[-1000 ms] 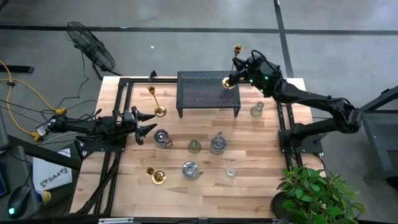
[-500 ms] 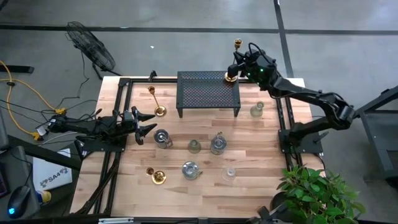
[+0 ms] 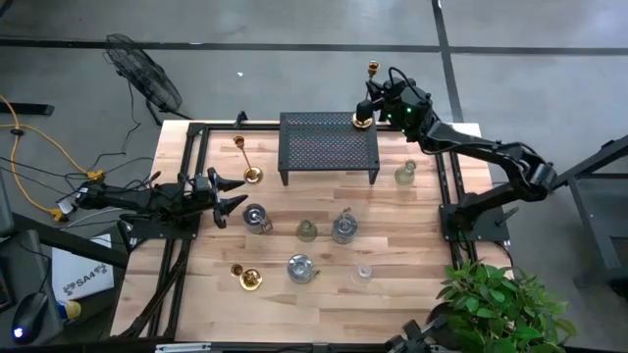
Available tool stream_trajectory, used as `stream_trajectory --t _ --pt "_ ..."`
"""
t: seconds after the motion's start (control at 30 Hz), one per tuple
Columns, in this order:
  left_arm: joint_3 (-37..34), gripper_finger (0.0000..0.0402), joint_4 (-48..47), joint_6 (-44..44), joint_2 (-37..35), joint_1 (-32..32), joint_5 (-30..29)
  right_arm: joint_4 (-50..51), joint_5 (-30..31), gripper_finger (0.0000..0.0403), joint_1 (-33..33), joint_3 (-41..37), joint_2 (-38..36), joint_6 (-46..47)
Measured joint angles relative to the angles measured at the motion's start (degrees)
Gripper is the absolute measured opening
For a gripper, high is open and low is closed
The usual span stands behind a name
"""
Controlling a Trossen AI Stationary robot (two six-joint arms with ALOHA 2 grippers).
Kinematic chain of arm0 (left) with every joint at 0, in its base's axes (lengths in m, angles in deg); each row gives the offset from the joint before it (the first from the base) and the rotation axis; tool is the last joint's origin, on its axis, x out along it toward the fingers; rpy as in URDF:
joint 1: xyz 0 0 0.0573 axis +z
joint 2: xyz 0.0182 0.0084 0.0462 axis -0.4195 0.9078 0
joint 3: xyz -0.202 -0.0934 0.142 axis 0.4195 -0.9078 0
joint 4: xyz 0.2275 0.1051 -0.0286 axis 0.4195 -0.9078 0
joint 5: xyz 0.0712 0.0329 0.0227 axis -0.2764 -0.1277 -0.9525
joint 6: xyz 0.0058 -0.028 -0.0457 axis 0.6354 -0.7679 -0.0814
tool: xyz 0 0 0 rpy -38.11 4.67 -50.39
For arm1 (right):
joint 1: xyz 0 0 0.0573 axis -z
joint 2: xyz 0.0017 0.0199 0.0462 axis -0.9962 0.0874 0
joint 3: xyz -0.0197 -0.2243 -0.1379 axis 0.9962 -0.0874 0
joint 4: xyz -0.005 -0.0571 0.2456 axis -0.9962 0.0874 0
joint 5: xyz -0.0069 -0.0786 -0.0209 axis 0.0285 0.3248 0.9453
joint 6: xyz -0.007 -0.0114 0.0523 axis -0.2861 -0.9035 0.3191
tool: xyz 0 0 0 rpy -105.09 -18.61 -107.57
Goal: Pick & Place candle stick holders
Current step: Put the middle gold candle holder on the shelf
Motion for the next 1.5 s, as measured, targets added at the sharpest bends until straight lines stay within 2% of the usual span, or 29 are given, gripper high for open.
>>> stream_trajectory --t 0.47,0.6,1.0,1.3,1.5 --pt "0.0 0.0218 0.0 0.0 0.0 0.0 0.0 0.7 0.0 0.0005 0.3 0.1 0.5 0.3" --pt "0.0 0.0218 0.0 0.0 0.0 0.0 0.0 1.0 -0.1 0.0017 0.3 0.1 0.5 0.3" --pt "0.0 0.0218 0.0 0.0 0.0 0.0 0.0 5.1 0.5 0.0083 0.3 -0.1 0.5 0.3" --pt "0.0 0.0218 0.0 0.0 0.0 0.0 0.0 12.1 2.0 0.0177 0.3 -0.1 -4.8 2.4" --pt "0.0 0.0218 0.0 0.0 0.0 0.0 0.0 19.5 -2.0 0.0223 0.1 -0.1 -9.5 3.4"
